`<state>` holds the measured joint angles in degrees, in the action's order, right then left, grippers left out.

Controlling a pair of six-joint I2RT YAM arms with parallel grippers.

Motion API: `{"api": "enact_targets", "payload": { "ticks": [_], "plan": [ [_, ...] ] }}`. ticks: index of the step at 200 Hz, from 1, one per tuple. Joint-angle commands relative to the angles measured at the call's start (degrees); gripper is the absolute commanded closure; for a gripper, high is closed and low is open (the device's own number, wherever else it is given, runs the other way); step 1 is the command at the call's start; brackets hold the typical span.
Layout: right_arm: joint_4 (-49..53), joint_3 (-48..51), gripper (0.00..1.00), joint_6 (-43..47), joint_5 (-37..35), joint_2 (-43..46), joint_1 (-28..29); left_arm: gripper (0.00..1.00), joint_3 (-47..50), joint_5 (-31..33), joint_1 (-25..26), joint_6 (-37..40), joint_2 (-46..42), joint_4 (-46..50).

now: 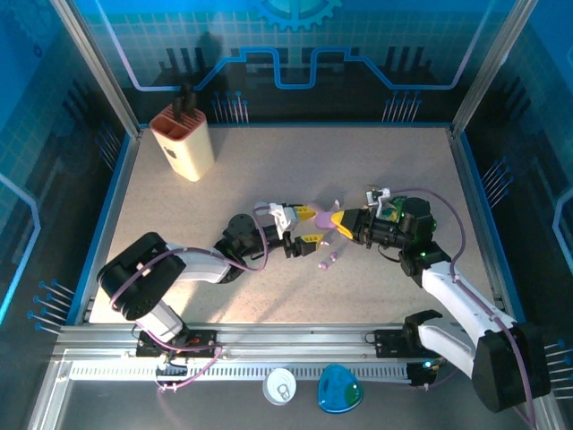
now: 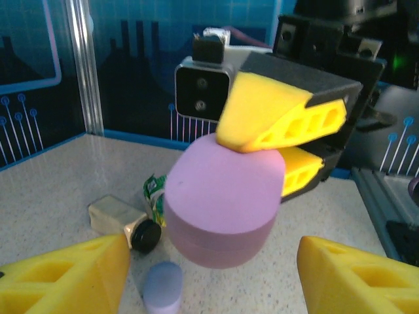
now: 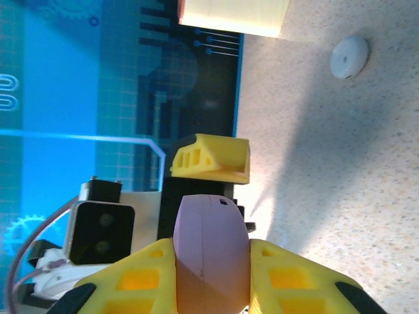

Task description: Insert wireless bluetooth earbuds into charging case

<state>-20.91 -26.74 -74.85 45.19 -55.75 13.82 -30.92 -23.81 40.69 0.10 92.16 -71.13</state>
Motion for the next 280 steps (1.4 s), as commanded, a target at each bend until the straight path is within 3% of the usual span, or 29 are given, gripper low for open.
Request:
{"api": "enact_targets", "payload": {
  "ticks": [1, 71, 103, 190, 235, 280],
  "plan": [
    [-10.2, 1.3, 0.79, -9.6, 2.7, 2.0, -0.7, 0.32, -0.5, -0.5, 0.6, -2.3, 0.3, -9.2],
    [-25.0, 2.7, 0.79, -22.9, 5.3, -0.4, -0.6, 0.34, -5.2, -4.9, 1.9, -0.3, 2.5, -9.2],
    [-22.4, 2.5, 0.79, -22.0, 5.7, -0.4, -0.6, 0.35, -6.6, -4.7, 2.0, -0.1, 2.3, -9.2],
    [-19.3, 2.5, 0.80, -19.9, 5.6, -0.2, -0.8, 0.56, -6.7, -6.9, 2.0, -0.6, 2.3, -9.2],
    [-17.0, 2.4, 0.80, -18.4, 5.7, -0.1, -0.9, 0.59, -7.0, -7.9, 1.9, -1.2, 2.3, -9.2],
    [-14.0, 1.8, 0.72, -16.5, 5.3, 0.5, -0.9, 0.66, -6.9, -8.6, 2.0, -1.0, 2.1, -9.1]
  ]
}}
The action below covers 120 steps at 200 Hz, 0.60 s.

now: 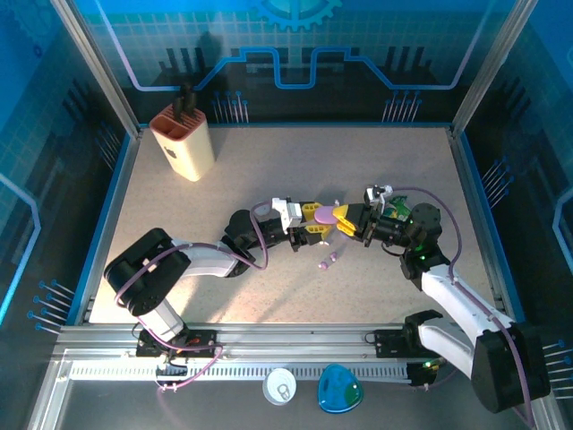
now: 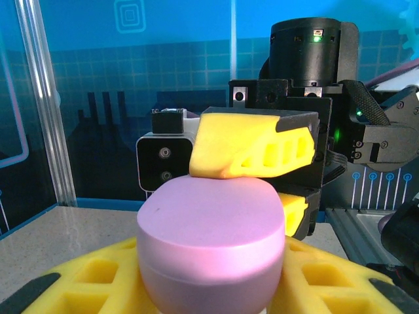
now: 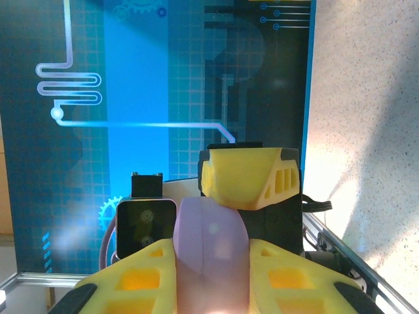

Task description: Insert wireless bluetooth earbuds into charging case

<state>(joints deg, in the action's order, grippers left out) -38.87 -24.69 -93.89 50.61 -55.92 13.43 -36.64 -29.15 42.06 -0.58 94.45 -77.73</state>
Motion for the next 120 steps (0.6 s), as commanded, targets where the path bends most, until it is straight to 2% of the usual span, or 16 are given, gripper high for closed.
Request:
{"api": "enact_targets", "payload": {
  "ticks": [1, 41, 65, 81, 99, 120],
  "plan": [
    [4.1, -0.3, 0.71, 2.6, -0.2, 0.6, -0.5, 0.66, -1.1, -3.3, 0.6, -0.3, -0.1, -2.5],
    [8.4, -2.0, 0.43, 6.3, -0.8, 2.6, -1.4, 0.66, -0.3, -3.2, 0.5, 0.2, -0.1, -2.5],
    [13.0, -3.9, 0.29, 14.7, -1.2, 5.1, -2.8, 0.65, 0.6, -3.3, 0.4, 0.2, -0.1, -2.5],
    [23.7, -7.0, 0.24, 26.6, -2.6, 7.5, -3.8, 0.65, 1.3, -3.7, 0.2, -0.3, -0.5, -2.5],
    [41.3, -12.4, 0.22, 46.8, -7.1, 9.3, -3.7, 0.64, 2.1, -4.0, 0.1, -0.7, -0.9, -2.5],
    [52.0, -17.0, 0.12, 66.2, -11.5, 10.6, -1.4, 0.64, 3.0, -3.2, -0.1, -1.5, -1.5, -2.6]
  ]
}}
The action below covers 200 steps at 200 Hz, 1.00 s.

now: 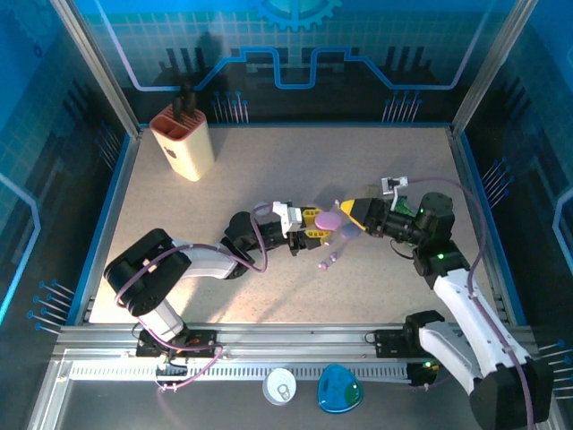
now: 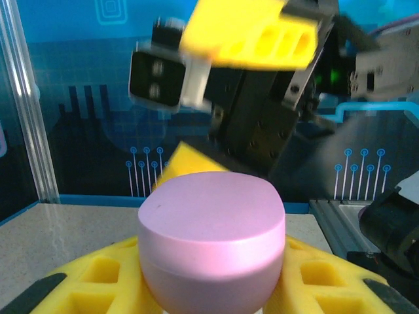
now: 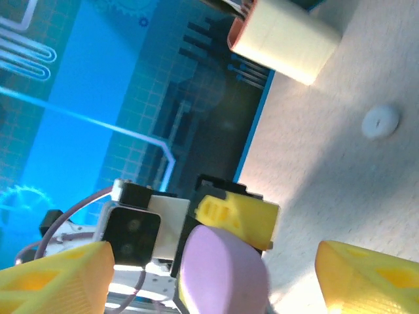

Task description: Insert wireless bluetooth earbuds into charging case

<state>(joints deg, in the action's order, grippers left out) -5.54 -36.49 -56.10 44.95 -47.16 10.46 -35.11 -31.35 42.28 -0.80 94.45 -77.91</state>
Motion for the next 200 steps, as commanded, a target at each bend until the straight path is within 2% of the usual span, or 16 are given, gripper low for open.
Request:
{"api": "enact_targets", "payload": {
  "ticks": [1, 32, 63, 116, 163, 200],
  "plan": [
    [19.2, -5.4, 0.12, 29.0, -6.1, 1.9, 1.8, 0.64, 1.6, -1.1, -0.3, -1.3, -1.5, -2.4],
    [27.7, -9.6, 0.09, 44.6, -15.1, 1.9, 8.9, 0.64, 2.2, -1.2, -0.5, -1.7, -2.5, -2.3],
    [27.6, -9.7, 0.09, 51.0, -22.3, 1.2, 14.2, 0.64, 2.3, -1.6, -0.5, -1.9, -2.6, -2.3],
    [25.2, -9.1, 0.10, 51.9, -24.8, 0.0, 15.8, 0.63, 2.2, -1.8, -0.5, -1.8, -2.5, -2.3],
    [23.3, -8.7, 0.11, 52.0, -30.5, -0.1, 15.9, 0.64, 2.3, -2.3, -0.4, -1.9, -2.6, -2.3],
    [21.2, -8.7, 0.12, 50.3, -31.3, -0.3, 15.8, 0.63, 2.8, -2.6, -0.5, -0.5, -2.8, -1.6]
  ]
}}
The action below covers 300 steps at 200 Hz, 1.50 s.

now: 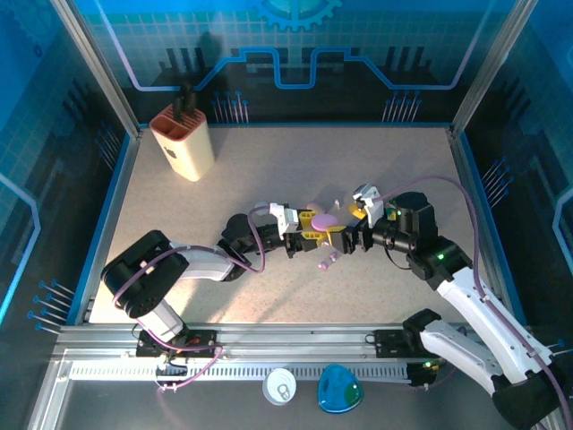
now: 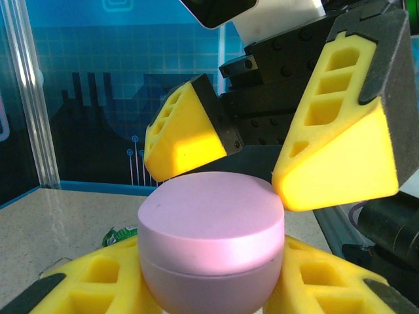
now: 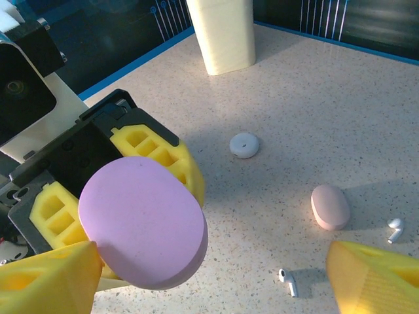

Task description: Insert wireless bluetooth earbuds into charging case

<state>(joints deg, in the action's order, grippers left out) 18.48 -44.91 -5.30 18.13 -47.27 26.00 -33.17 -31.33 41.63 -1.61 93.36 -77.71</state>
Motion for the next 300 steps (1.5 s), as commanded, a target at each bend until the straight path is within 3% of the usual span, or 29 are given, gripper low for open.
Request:
{"api": "enact_targets", "payload": {
  "ticks": [1, 112, 145, 180, 226, 273, 300],
  "plan": [
    [-2.8, -0.4, 0.12, -0.5, -4.5, -0.3, 0.3, 0.63, 0.8, -2.7, 0.2, 0.4, -1.7, -1.8],
    [-6.2, -1.2, 0.12, -4.1, -8.3, -2.0, 0.2, 0.63, 2.0, -2.7, -0.1, 1.1, -2.0, -2.6],
    [-8.9, 0.8, 0.13, -4.4, -6.4, 0.8, 0.2, 0.63, 2.1, -2.7, -0.5, 1.0, -2.0, -2.6],
    [-6.4, 1.6, 0.12, -4.7, -9.5, 4.1, 0.1, 0.63, 2.3, -2.6, -0.8, 0.9, -2.3, -2.6],
    [-1.2, 4.2, 0.17, -17.5, -14.0, 7.8, -2.4, 0.62, 3.3, -2.1, -2.5, 0.1, -3.1, -2.6],
    [-1.9, 13.3, 0.21, -33.6, -2.5, 4.1, -12.8, 0.62, 5.0, -2.1, -4.9, -0.9, -5.4, -2.6],
    [-5.7, 16.3, 0.23, -36.0, 2.2, -2.4, -13.3, 0.63, 6.1, -2.1, -6.0, -1.2, -7.0, -2.7]
  ]
}}
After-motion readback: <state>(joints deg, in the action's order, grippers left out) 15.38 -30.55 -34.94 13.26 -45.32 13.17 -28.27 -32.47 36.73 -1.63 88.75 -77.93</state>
